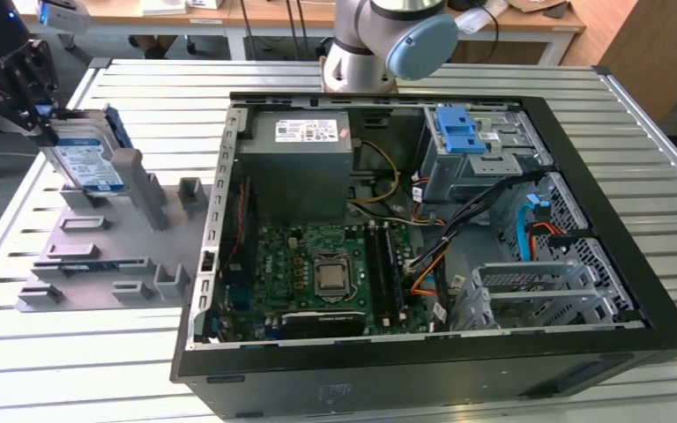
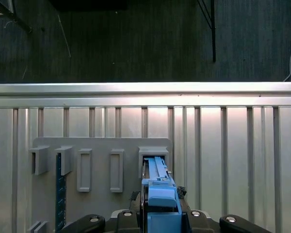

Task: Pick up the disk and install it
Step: 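Pick up the disk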

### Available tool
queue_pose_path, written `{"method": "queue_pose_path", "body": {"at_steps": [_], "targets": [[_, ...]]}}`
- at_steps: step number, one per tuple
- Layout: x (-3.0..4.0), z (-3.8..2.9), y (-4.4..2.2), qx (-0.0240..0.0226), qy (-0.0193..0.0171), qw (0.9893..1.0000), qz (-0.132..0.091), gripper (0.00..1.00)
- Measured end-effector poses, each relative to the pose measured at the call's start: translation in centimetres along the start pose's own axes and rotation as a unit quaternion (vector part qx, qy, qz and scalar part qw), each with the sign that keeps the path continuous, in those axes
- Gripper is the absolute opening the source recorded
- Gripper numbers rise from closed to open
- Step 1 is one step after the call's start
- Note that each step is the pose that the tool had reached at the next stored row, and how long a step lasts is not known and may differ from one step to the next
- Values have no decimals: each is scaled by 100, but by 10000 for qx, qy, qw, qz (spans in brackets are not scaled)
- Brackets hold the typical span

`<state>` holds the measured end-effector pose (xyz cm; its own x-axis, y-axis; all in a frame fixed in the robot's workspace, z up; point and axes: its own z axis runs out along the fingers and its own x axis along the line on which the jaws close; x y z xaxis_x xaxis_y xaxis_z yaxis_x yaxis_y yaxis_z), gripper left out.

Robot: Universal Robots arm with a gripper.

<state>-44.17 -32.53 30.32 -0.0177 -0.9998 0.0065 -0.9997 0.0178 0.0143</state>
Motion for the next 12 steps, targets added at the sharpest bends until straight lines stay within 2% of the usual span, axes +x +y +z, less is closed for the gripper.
{"method": "queue_pose_path", "body": {"at_steps": [12], "targets": [[0,-51,1,0,0,10000,0,36]]}}
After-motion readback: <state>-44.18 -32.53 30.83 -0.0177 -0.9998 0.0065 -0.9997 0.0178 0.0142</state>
